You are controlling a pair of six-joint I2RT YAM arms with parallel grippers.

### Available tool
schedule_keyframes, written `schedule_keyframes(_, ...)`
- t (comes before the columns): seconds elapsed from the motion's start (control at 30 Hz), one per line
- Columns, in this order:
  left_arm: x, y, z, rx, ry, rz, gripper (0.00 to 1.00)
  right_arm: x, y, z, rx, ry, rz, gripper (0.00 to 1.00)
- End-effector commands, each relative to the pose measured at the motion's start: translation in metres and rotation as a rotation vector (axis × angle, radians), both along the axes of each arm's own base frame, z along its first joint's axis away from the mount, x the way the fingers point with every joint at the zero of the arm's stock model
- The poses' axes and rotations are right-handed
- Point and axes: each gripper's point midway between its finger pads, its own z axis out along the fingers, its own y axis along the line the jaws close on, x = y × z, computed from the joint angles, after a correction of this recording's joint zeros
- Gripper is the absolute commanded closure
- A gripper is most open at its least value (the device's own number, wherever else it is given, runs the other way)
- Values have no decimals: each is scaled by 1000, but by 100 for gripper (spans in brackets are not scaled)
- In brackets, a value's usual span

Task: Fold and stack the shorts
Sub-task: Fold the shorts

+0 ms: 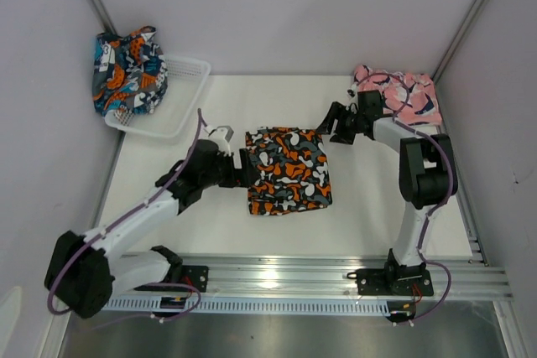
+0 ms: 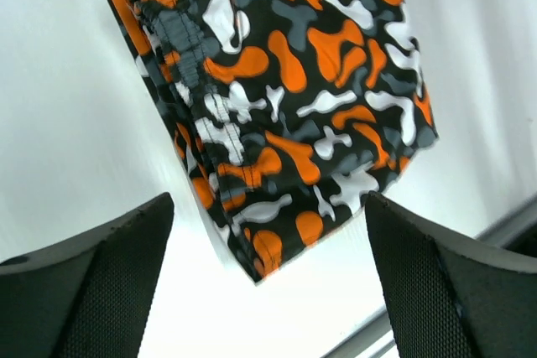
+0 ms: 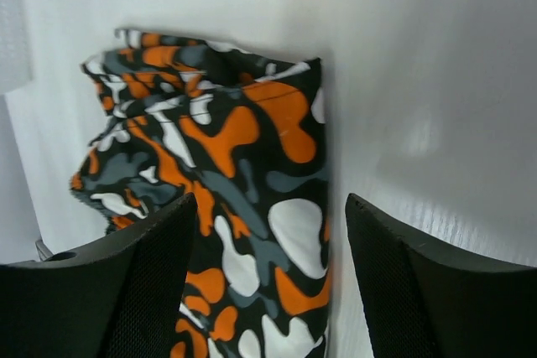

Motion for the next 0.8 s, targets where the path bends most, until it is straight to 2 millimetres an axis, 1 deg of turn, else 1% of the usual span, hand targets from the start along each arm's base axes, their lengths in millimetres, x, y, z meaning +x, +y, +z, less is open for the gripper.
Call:
schedule_keyframes(0.0,-21,13,8,-48,-35,44,1,12,4,-4,-9,-11,23,27)
schedule_keyframes(0.03,-25,14,11,-70,-38,57,1,14,6,-10,0,1,21,29)
schedule_keyframes(0.07,-29,17,23,-100,-74,65,1,14,9,-12,13,6,30,29)
schedule_keyframes(0.1,-33,20,25,-107,-79,74,1,15,9,-15,17,10,30,29)
schedule_keyframes(0.13,-38,26,16,-98,-68,92,1,16,10,-18,22,16,27,29)
schedule_keyframes(0.17,-42,28,25,-127,-92,97,1,16,12,-22,31,22,32,30)
schedule_keyframes(0.27,-52,34,16,-134,-78,105,1,17,15,-27,38,29,39,30)
schedule_keyframes(0.33,-57,36,18,-145,-80,106,1,16,18,-33,42,39,45,32)
schedule_keyframes(0.37,-59,36,15,-143,-70,100,1,15,21,-34,44,40,51,35)
schedule_keyframes(0.4,-61,37,14,-144,-68,100,1,14,24,-38,45,47,57,36)
schedule_keyframes(0.47,-64,38,10,-141,-58,98,1,14,30,-38,60,45,69,38)
schedule_keyframes(0.6,-66,41,7,-133,-59,105,1,13,47,-41,83,53,106,45)
schedule_keyframes(0.63,-66,41,9,-135,-63,106,1,13,49,-41,84,57,107,55)
schedule_keyframes(0.7,-66,42,9,-135,-67,106,1,17,54,-41,97,58,108,69)
schedule_keyframes(0.77,-67,41,9,-135,-65,104,1,21,60,-39,113,57,108,86)
